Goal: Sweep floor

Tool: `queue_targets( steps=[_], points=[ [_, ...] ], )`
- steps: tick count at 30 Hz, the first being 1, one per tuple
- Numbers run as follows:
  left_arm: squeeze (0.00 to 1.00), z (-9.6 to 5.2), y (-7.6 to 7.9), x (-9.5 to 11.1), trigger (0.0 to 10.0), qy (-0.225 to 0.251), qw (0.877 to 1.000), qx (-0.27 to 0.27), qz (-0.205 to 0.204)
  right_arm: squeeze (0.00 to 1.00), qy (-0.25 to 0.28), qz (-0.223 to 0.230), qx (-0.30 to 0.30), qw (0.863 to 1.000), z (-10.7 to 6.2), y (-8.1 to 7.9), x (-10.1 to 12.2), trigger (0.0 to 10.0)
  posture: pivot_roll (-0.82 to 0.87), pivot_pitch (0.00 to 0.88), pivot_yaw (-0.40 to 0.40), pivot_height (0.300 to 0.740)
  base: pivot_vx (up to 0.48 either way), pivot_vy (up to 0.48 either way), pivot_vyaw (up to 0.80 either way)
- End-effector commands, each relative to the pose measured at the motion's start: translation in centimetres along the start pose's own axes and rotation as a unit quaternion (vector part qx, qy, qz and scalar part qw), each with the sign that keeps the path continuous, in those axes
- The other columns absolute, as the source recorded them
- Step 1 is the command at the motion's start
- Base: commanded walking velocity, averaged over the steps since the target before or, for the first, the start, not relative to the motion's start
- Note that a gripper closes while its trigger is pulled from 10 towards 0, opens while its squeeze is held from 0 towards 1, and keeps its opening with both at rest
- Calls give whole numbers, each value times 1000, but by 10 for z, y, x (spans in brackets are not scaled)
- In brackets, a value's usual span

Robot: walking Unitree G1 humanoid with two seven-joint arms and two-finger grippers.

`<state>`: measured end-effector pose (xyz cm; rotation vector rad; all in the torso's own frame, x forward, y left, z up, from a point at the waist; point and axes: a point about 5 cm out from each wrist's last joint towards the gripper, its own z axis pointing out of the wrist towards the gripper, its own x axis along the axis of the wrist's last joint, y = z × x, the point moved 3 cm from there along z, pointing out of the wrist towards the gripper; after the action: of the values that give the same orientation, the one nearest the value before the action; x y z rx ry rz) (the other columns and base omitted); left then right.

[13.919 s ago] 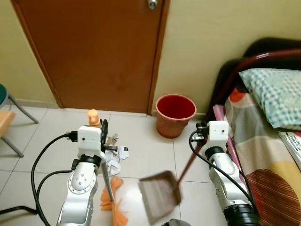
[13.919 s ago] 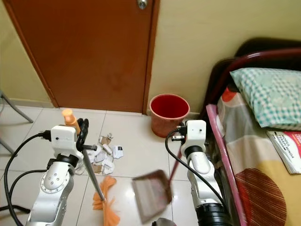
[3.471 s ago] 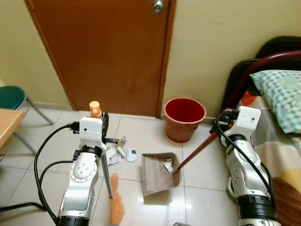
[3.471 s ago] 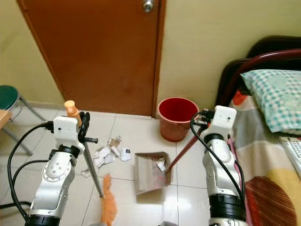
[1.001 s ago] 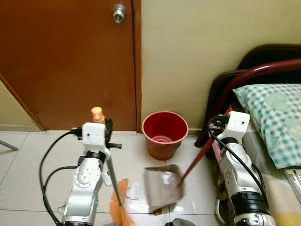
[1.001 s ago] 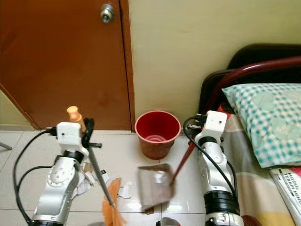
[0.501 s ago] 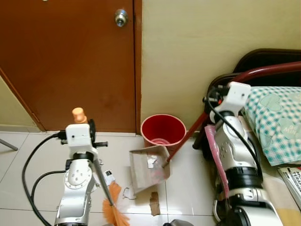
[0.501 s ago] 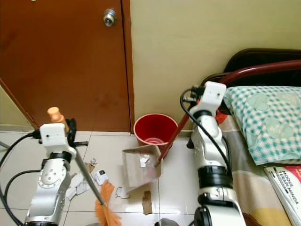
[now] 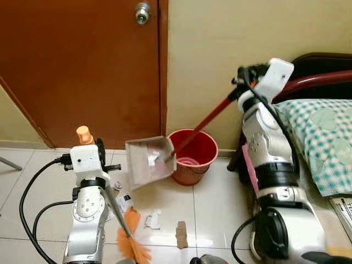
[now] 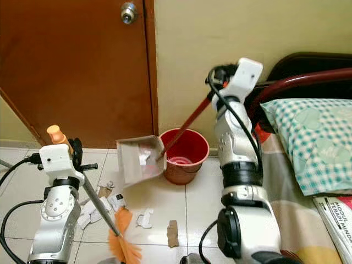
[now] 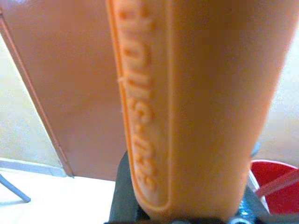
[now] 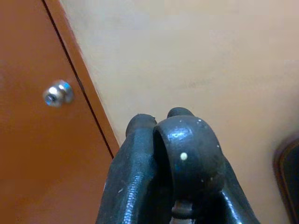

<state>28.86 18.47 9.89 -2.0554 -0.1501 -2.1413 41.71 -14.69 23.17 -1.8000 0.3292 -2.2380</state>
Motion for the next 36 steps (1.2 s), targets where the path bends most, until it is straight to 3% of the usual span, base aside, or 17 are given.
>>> queue_targets(
  steps=[1, 5, 14, 15, 19, 21, 26, 27, 36],
  points=[
    [0, -1, 2, -5, 10000, -14, 1000, -1, 8, 0, 61, 5, -1, 998, 11, -4, 34, 10000, -6, 32, -52, 740, 0, 0, 0],
    [0, 0, 5, -2, 10000, -10, 1000, -6, 4, 0, 124, -40, 13, 991, 20, -15, 69, 10000, -2, 32, -49, 740, 0, 0, 0],
    [0, -1, 7, -3, 10000, -10, 1000, -9, -1, 0, 186, -122, 61, 973, 23, -41, 92, 10000, 1, 37, -54, 740, 0, 0, 0],
    [0, -2, 8, -3, 10000, -11, 1000, -9, -2, 0, 201, -161, 76, 963, 21, -48, 92, 10000, 1, 38, -54, 740, 0, 0, 0],
    [0, -2, 9, -3, 10000, -11, 1000, -11, -3, 0, 211, -194, 90, 954, 17, -54, 86, 10000, 0, 39, -54, 740, 0, 0, 0],
    [0, -2, 10, -3, 10000, -11, 1000, -12, -3, 0, 220, -234, 113, 940, 10, -60, 76, 10000, -1, 40, -55, 740, 0, 0, 0],
    [0, -1, 10, -3, 10000, -11, 1000, -14, -3, 0, 228, -277, 142, 923, -2, -68, 58, 10000, -3, 41, -53, 740, 0, 0, 0],
    [0, -1, 10, -3, 10000, -10, 1000, -14, -4, 0, 232, -295, 158, 913, -8, -73, 51, 10000, -3, 41, -53, 740, 0, 0, 0],
    [0, 0, 12, -3, 10000, -10, 1000, -16, -6, 0, 240, -338, 216, 884, -30, -87, 23, 10000, -6, 37, -52, 740, 0, 0, 0]
  ],
)
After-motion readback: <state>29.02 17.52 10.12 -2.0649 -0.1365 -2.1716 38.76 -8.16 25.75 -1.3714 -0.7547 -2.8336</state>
